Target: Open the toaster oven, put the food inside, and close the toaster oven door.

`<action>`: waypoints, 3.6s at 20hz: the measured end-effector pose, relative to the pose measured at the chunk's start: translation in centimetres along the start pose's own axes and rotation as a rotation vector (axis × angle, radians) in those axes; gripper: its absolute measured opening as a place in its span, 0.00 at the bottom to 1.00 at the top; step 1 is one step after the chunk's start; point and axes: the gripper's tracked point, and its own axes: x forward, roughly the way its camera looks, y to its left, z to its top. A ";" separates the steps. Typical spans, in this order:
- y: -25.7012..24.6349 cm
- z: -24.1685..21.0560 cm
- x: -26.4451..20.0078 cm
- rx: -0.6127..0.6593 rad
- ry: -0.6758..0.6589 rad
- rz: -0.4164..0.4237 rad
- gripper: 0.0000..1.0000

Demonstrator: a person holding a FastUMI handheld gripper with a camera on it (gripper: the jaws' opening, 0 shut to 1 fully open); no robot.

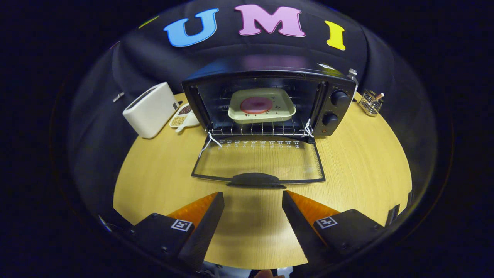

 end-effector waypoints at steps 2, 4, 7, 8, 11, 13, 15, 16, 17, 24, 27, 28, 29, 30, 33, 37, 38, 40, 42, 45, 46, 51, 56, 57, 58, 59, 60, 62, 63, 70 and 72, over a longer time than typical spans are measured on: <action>-0.2 -0.8 1.1 -0.014 0.017 -0.021 1.00; -0.5 -1.5 2.1 -0.018 0.040 -0.043 1.00; -1.0 -2.3 3.3 -0.028 0.072 -0.064 1.00; -1.1 -2.5 3.7 -0.029 0.080 -0.072 1.00; -1.6 -2.8 4.5 -0.026 0.095 -0.096 0.99; -1.8 -2.9 5.0 -0.022 0.097 -0.107 0.99; -2.5 -2.8 6.1 -0.026 0.108 -0.116 0.99; -2.5 -2.9 6.5 -0.028 0.112 -0.120 0.99; -2.5 -3.1 6.7 -0.028 0.118 -0.123 0.99; -2.2 -3.0 7.8 0.000 0.126 -0.132 1.00; -2.4 -2.4 8.4 0.046 0.141 -0.140 0.99; -2.4 -2.4 8.5 0.065 0.148 -0.139 0.99; -2.5 -2.4 8.5 0.061 0.149 -0.140 0.99; -2.7 -2.2 8.2 0.042 0.136 -0.148 0.99; -2.7 -1.3 7.5 -0.046 0.072 -0.157 1.00; -2.6 -0.3 6.3 -0.104 0.011 -0.148 1.00; -2.6 -0.2 6.1 -0.101 0.001 -0.141 1.00; -2.6 0.1 5.5 -0.092 -0.020 -0.128 1.00; -2.5 0.6 4.8 -0.082 -0.053 -0.119 1.00; -2.4 1.7 3.4 -0.042 -0.110 -0.105 1.00; -2.4 2.4 2.7 -0.032 -0.134 -0.100 1.00; -2.1 6.1 0.7 -0.024 -0.238 -0.080 0.99; -1.3 9.8 -1.7 -0.021 -0.347 -0.055 0.99; -1.2 10.4 -2.4 -0.016 -0.372 -0.051 0.99; -1.2 11.3 -3.1 -0.010 -0.397 -0.046 0.99; -1.3 11.9 -3.7 -0.004 -0.419 -0.042 0.99; -1.4 12.3 -4.0 0.000 -0.439 -0.040 0.99; -1.7 13.0 -5.4 -0.003 -0.469 -0.034 0.99; -2.0 13.3 -6.1 -0.009 -0.481 -0.033 0.99; -5.9 16.6 -13.4 -0.026 -0.625 -0.059 0.99; -7.5 17.4 -15.9 -0.025 -0.663 -0.074 0.99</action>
